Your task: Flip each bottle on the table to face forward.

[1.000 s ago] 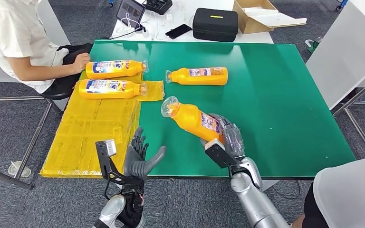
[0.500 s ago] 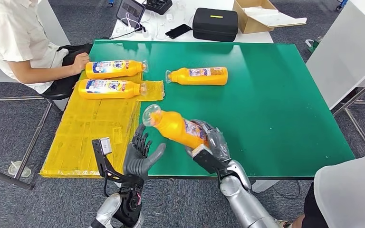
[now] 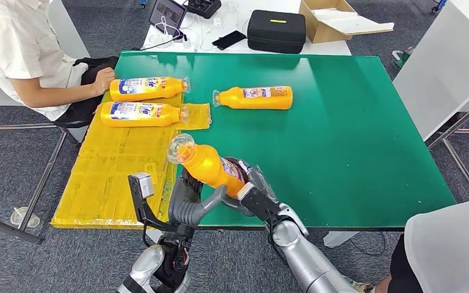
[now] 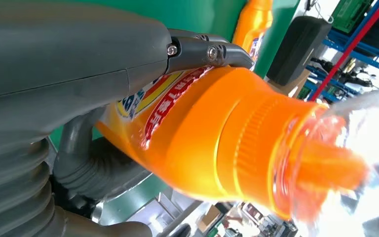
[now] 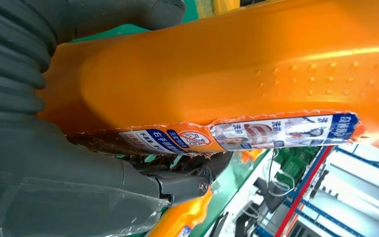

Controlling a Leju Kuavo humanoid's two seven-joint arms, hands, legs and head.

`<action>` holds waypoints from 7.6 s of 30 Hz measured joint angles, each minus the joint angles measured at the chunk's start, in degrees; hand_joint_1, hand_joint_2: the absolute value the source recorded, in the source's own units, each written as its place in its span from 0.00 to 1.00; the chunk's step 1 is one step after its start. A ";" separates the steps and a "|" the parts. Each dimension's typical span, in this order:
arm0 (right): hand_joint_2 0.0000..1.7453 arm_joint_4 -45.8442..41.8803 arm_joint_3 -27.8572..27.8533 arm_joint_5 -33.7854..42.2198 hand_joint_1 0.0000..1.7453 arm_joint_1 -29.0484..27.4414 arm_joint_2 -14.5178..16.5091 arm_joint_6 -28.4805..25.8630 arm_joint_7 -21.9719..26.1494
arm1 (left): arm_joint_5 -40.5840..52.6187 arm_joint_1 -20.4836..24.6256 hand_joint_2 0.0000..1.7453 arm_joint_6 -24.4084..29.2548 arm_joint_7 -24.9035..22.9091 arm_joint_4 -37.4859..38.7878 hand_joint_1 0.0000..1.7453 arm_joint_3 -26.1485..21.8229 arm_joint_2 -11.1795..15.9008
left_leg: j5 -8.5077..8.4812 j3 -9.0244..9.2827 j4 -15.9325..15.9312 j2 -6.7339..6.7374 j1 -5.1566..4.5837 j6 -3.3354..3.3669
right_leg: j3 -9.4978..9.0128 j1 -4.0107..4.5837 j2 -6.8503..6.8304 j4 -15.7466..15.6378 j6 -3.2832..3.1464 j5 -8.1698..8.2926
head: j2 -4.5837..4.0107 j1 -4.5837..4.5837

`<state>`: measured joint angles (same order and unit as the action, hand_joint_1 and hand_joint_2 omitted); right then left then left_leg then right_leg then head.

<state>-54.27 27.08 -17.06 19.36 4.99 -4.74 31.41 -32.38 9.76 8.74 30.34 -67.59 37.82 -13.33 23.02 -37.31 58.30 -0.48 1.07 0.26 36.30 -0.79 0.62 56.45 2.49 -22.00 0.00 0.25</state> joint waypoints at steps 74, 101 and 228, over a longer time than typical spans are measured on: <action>1.00 -15.09 -3.83 -12.56 0.00 -12.50 0.74 -32.95 7.17 | 68.88 0.97 1.00 30.24 3.87 0.05 1.00 -21.41 -1.27 | -0.02 -0.09 0.00 -0.01 0.00 -0.01 | 0.11 0.00 -0.03 0.00 -0.01 0.00 | 0.00 -0.02; 1.00 -9.43 -3.83 -6.97 0.00 -6.57 1.99 -26.40 8.46 | 100.48 22.08 1.00 15.86 -18.68 40.15 0.53 -22.32 3.90 | -0.16 -0.19 0.00 -0.06 0.04 -0.09 | 0.18 0.02 -0.09 0.03 -0.03 0.03 | 0.01 -0.01; 1.00 19.87 -7.99 -42.59 0.00 9.14 -6.93 -19.54 -15.44 | 48.01 -0.69 1.00 8.57 -1.68 -2.88 0.00 0.00 2.46 | -0.12 -0.15 0.01 -0.03 -0.01 0.00 | 0.15 -0.01 -0.11 0.00 0.02 0.06 | 0.00 -0.01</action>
<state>-34.40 19.09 -59.65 28.50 -1.95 -24.28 15.97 15.63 9.06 17.32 28.65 -70.47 37.82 -10.87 22.90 -37.46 58.31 -0.51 1.06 0.26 36.46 -0.80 0.52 56.45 2.51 -21.94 0.00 0.24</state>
